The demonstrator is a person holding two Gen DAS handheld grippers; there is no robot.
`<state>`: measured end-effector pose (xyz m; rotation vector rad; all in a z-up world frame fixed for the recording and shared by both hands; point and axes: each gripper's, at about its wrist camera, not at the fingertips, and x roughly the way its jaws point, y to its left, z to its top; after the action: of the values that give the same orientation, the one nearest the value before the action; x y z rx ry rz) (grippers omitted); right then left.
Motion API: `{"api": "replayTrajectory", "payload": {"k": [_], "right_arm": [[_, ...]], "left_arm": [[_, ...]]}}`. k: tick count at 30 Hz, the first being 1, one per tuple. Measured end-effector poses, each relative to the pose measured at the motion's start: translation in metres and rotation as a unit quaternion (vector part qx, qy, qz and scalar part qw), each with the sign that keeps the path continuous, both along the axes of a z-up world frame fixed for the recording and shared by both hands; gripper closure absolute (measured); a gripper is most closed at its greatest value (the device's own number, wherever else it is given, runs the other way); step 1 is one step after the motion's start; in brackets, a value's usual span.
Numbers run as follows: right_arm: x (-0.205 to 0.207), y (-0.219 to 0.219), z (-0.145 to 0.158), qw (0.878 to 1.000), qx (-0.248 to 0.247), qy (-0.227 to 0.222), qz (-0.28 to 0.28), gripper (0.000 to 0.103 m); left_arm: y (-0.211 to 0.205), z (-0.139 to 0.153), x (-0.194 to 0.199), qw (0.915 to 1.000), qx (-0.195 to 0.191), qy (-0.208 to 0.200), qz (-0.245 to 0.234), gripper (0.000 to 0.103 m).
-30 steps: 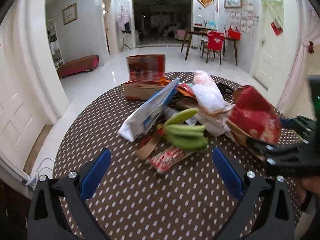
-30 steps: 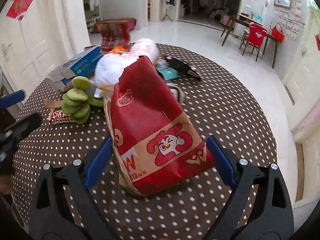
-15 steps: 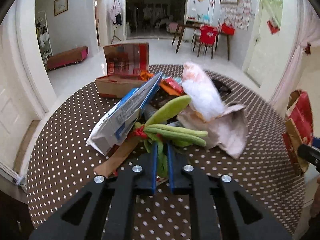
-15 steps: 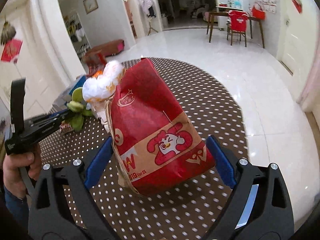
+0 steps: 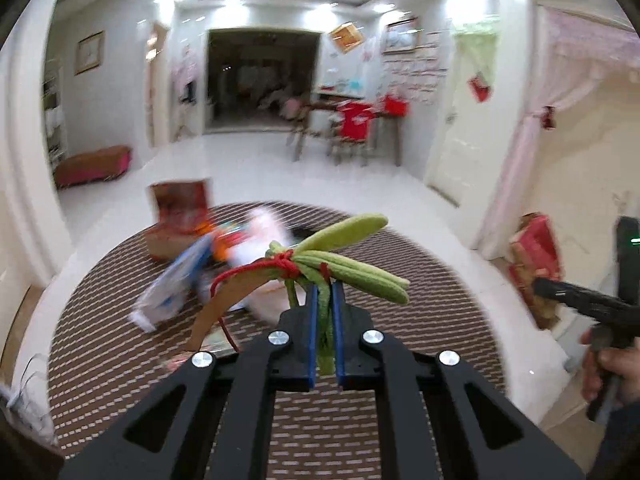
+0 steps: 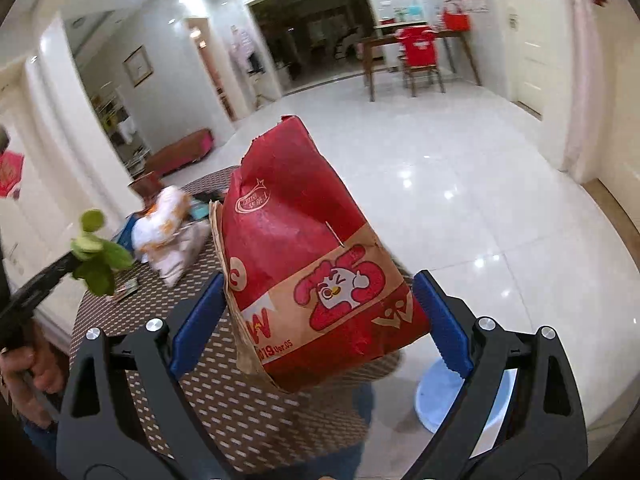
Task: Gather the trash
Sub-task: 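Carry both items to the blue bin and open both tools over it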
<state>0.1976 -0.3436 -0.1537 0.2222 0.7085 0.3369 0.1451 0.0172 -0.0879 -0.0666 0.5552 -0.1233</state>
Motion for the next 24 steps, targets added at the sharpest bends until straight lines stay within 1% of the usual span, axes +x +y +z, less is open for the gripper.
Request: {"api": "replayTrajectory", "payload": {"k": [3, 4, 5, 8, 9, 10, 12, 14, 17, 18, 20, 21, 23, 24], "right_arm": [[-0.003, -0.036, -0.008, 0.999, 0.01, 0.013, -0.035, 0.012], [-0.004, -0.048, -0.012, 0.999, 0.015, 0.019, -0.046, 0.012], [-0.004, -0.058, -0.016, 0.998, 0.019, 0.024, -0.055, 0.012], [-0.003, -0.094, -0.038, 0.994, 0.031, 0.057, -0.09, 0.012], [-0.002, -0.105, -0.048, 0.992, 0.035, 0.072, -0.102, 0.012], [-0.001, -0.119, -0.063, 0.988, 0.042, 0.091, -0.115, 0.012], [0.004, -0.139, -0.086, 0.982, 0.051, 0.122, -0.132, 0.012], [0.007, -0.157, -0.115, 0.975, 0.058, 0.155, -0.149, 0.012], [0.013, -0.179, -0.152, 0.964, 0.072, 0.196, -0.164, 0.012], [0.015, -0.184, -0.165, 0.961, 0.078, 0.207, -0.167, 0.012], [0.02, -0.193, -0.188, 0.954, 0.088, 0.229, -0.174, 0.012], [0.025, -0.197, -0.202, 0.949, 0.093, 0.242, -0.177, 0.012], [0.031, -0.199, -0.219, 0.943, 0.104, 0.261, -0.18, 0.011], [0.035, -0.201, -0.232, 0.937, 0.113, 0.276, -0.184, 0.011]], "left_arm": [[-0.037, 0.009, -0.001, 0.9989, -0.003, -0.009, -0.046, 0.096], [-0.059, 0.01, 0.001, 0.9975, -0.004, -0.01, -0.07, 0.096], [-0.071, 0.009, 0.004, 0.9967, -0.003, -0.008, -0.081, 0.096], [-0.121, -0.001, 0.016, 0.9917, -0.006, 0.011, -0.128, 0.096], [-0.143, -0.007, 0.022, 0.989, -0.007, 0.022, -0.146, 0.096], [-0.156, -0.012, 0.026, 0.9874, -0.005, 0.03, -0.155, 0.096], [-0.191, -0.027, 0.035, 0.9824, 0.002, 0.049, -0.181, 0.096], [-0.227, -0.049, 0.047, 0.9764, 0.013, 0.074, -0.203, 0.096], [-0.274, -0.085, 0.066, 0.9664, 0.027, 0.117, -0.227, 0.096], [-0.292, -0.101, 0.075, 0.9624, 0.036, 0.136, -0.233, 0.096], [-0.317, -0.129, 0.089, 0.9548, 0.045, 0.17, -0.239, 0.096], [-0.324, -0.137, 0.093, 0.9528, 0.048, 0.178, -0.241, 0.096], [-0.345, -0.165, 0.107, 0.9454, 0.059, 0.211, -0.241, 0.096], [-0.351, -0.173, 0.112, 0.9422, 0.06, 0.222, -0.244, 0.096]]}}
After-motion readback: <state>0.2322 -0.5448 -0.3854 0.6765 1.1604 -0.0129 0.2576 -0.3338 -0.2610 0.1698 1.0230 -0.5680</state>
